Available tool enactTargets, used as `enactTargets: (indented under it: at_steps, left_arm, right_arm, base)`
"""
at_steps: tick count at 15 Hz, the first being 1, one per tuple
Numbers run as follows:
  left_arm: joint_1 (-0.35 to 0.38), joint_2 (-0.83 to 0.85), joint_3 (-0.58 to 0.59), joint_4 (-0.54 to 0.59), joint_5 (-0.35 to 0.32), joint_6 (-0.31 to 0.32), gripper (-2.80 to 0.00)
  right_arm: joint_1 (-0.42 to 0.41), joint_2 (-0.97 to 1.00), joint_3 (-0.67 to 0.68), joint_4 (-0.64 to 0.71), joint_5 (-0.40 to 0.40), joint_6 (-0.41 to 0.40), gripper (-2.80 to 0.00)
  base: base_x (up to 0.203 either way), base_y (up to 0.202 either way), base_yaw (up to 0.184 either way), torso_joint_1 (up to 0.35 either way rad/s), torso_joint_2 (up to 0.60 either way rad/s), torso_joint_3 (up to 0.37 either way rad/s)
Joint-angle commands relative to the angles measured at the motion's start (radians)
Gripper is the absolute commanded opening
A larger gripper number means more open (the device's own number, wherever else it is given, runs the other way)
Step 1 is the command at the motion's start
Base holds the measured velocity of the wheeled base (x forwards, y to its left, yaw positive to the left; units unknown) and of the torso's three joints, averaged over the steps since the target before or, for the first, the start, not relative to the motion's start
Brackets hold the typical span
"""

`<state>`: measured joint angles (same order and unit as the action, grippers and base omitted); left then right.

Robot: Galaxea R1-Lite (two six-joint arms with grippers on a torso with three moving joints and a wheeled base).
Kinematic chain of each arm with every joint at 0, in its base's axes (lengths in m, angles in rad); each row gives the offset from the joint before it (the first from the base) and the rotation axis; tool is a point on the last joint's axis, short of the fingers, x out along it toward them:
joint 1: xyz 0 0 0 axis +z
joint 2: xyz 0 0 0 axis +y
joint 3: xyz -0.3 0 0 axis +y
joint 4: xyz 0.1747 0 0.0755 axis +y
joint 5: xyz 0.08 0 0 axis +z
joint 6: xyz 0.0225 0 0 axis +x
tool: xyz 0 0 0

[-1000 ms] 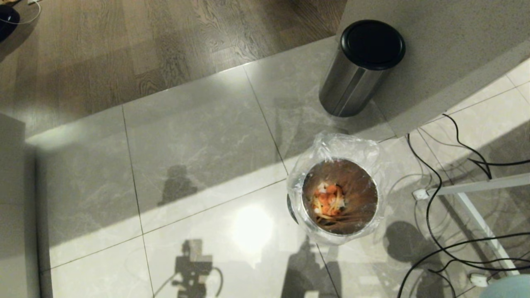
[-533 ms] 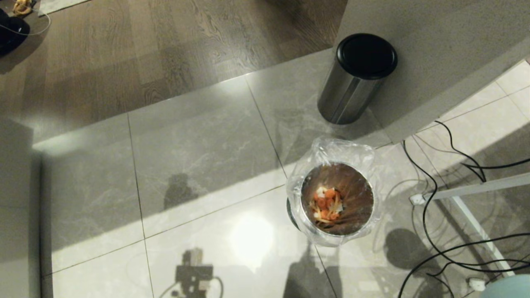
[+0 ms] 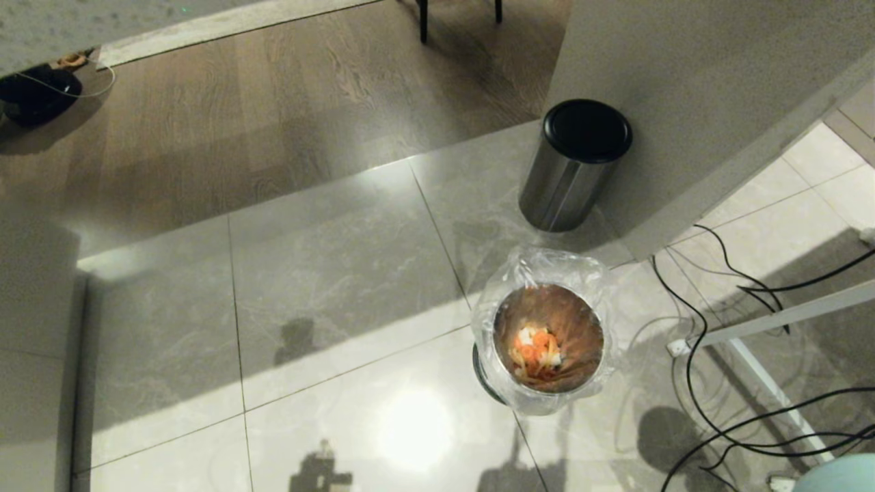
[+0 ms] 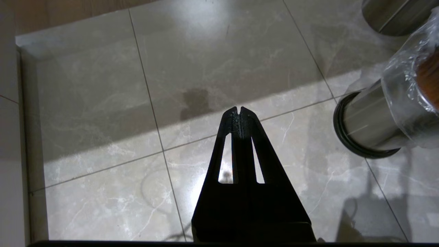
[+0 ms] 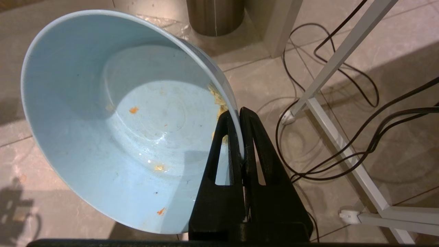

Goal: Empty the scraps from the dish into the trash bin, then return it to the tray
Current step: Put the bowl back to the table

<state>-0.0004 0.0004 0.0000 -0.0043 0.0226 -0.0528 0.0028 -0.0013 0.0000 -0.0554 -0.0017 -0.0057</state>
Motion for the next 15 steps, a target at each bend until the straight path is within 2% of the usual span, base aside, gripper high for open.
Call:
enactTargets:
  at_steps: [1, 15]
  left_arm:
    - [-0.001, 0.001, 0.0, 0.0, 0.0, -0.001, -2.8]
    - [0.0, 0.001, 0.0, 0.0, 0.0, -0.004, -2.8]
  right_arm:
    - [0.0, 0.001, 0.0, -0.001, 0.0, 0.0, -2.8]
    - [0.0, 0.001, 0.0, -0.001, 0.0, 0.0, -2.8]
  base:
    - [0.0, 0.0, 0.0, 0.002, 0.0, 0.203]
    - [0.0, 0.0, 0.0, 0.002, 0.0, 0.204]
